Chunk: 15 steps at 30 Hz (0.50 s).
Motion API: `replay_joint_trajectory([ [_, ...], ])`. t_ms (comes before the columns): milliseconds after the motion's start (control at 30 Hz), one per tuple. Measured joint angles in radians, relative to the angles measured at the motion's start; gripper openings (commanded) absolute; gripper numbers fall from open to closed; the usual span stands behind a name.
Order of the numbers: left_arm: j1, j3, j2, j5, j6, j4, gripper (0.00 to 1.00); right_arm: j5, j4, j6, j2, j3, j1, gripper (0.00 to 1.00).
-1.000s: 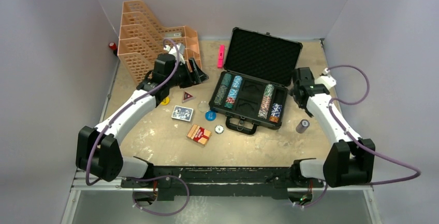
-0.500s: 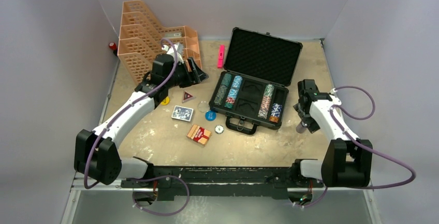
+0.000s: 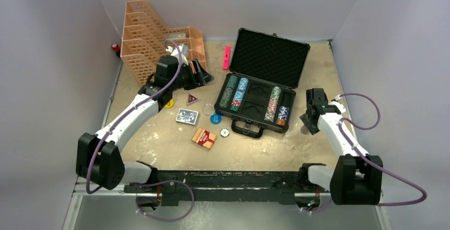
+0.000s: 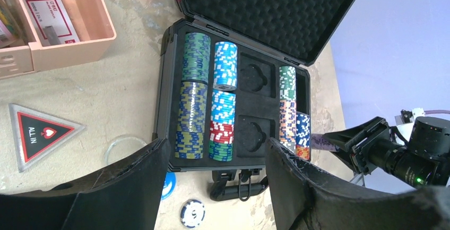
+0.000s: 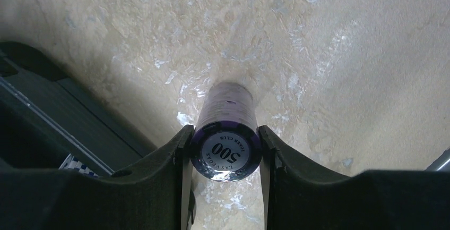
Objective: Pack up texas hold em set
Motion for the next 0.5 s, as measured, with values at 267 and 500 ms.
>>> replay_joint_trajectory([
  [267, 0.0, -0.042, -0.004, 0.064, -0.009, 0.091, 0.66, -0.071, 0.039, -0.159, -0.078, 0.021, 0.0, 0.18],
  [500, -0.023, -0.101, -0.036, 0.106, -0.015, 0.197, 0.66, -0.319, 0.119, -0.38, -0.186, 0.069, 0.0, 0.21],
])
